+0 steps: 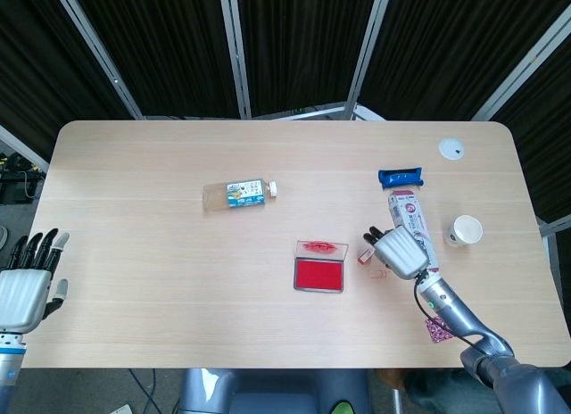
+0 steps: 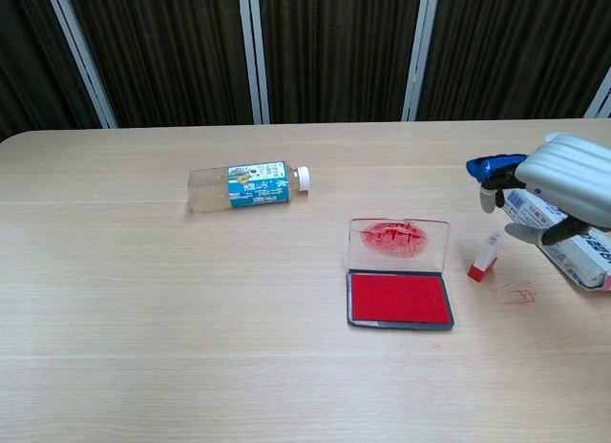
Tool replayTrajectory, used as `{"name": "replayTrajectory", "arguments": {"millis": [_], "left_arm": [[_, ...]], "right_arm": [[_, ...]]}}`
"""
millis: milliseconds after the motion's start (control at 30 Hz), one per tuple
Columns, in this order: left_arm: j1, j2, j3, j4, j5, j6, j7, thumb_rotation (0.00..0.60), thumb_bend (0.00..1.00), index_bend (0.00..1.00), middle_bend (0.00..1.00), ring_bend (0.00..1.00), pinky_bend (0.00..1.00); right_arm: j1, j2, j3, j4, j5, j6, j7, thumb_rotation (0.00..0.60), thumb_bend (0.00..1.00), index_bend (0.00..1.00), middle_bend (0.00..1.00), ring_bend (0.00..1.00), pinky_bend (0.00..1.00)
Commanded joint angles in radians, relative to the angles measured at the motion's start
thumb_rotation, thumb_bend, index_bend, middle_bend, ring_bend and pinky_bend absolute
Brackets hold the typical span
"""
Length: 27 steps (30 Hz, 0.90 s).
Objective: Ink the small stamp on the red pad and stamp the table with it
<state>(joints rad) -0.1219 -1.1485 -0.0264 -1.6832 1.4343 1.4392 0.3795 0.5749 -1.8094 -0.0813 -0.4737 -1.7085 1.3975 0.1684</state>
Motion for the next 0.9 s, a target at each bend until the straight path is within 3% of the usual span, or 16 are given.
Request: {"name": "replayTrajectory", "arguments": {"millis": [33, 133, 267, 333, 433, 500, 567, 600, 733, 900], "left_arm": [[0.002, 0.006, 0.002, -0.003, 0.007, 0.005, -0.010, 0.600, 0.44, 0.00, 0.00, 0.00, 0.00], [0.006, 0.015, 0.005, -0.009, 0.021, 0.014, -0.027, 0.600, 0.44, 0.00, 0.00, 0.00, 0.00], [0.014, 0.031, 0.012, -0.019, 0.051, 0.035, -0.064, 0.600, 0.44, 0.00, 0.00, 0.00, 0.00], [0.020, 0.040, 0.016, -0.023, 0.071, 0.050, -0.085, 0.600, 0.44, 0.00, 0.00, 0.00, 0.00], [0.028, 0.056, 0.025, -0.026, 0.105, 0.072, -0.117, 0.600, 0.44, 0.00, 0.00, 0.00, 0.00], [0.034, 0.058, 0.025, -0.019, 0.119, 0.092, -0.117, 0.600, 0.44, 0.00, 0.00, 0.00, 0.00], [0.041, 0.054, 0.024, -0.011, 0.133, 0.112, -0.109, 0.600, 0.44, 0.00, 0.00, 0.00, 0.00], [0.045, 0.052, 0.027, -0.011, 0.143, 0.121, -0.112, 0.600, 0.41, 0.00, 0.00, 0.00, 0.00], [0.055, 0.058, 0.033, -0.005, 0.170, 0.144, -0.141, 0.600, 0.05, 0.00, 0.00, 0.00, 0.00], [0.061, 0.075, 0.038, 0.001, 0.183, 0.150, -0.178, 0.600, 0.00, 0.00, 0.00, 0.00, 0.00]], "right_arm": [[-0.024, 0.068, 0.008, -0.078, -0.010, 0.097, -0.009, 0.600, 0.32, 0.42, 0.45, 0.83, 1.00], [-0.054, 0.137, 0.020, -0.175, -0.009, 0.187, -0.020, 0.600, 0.29, 0.38, 0.42, 0.83, 1.00], [-0.118, 0.257, 0.036, -0.375, 0.018, 0.265, -0.061, 0.600, 0.05, 0.24, 0.30, 0.79, 1.00], [-0.160, 0.329, 0.038, -0.517, 0.046, 0.283, -0.087, 0.600, 0.00, 0.17, 0.25, 0.72, 0.97], [-0.227, 0.455, 0.023, -0.767, 0.080, 0.308, -0.126, 0.600, 0.00, 0.13, 0.17, 0.46, 0.80], [-0.263, 0.508, 0.015, -0.881, 0.102, 0.321, -0.149, 0.600, 0.00, 0.10, 0.09, 0.18, 0.52], [-0.296, 0.548, -0.001, -0.965, 0.112, 0.332, -0.180, 0.600, 0.00, 0.06, 0.02, 0.04, 0.28], [-0.317, 0.572, -0.014, -1.011, 0.114, 0.337, -0.201, 0.600, 0.00, 0.04, 0.00, 0.01, 0.20], [-0.370, 0.613, -0.035, -1.081, 0.101, 0.359, -0.222, 0.600, 0.00, 0.00, 0.00, 0.00, 0.09], [-0.409, 0.609, -0.024, -1.070, 0.112, 0.359, -0.197, 0.600, 0.00, 0.00, 0.00, 0.00, 0.06]]}}
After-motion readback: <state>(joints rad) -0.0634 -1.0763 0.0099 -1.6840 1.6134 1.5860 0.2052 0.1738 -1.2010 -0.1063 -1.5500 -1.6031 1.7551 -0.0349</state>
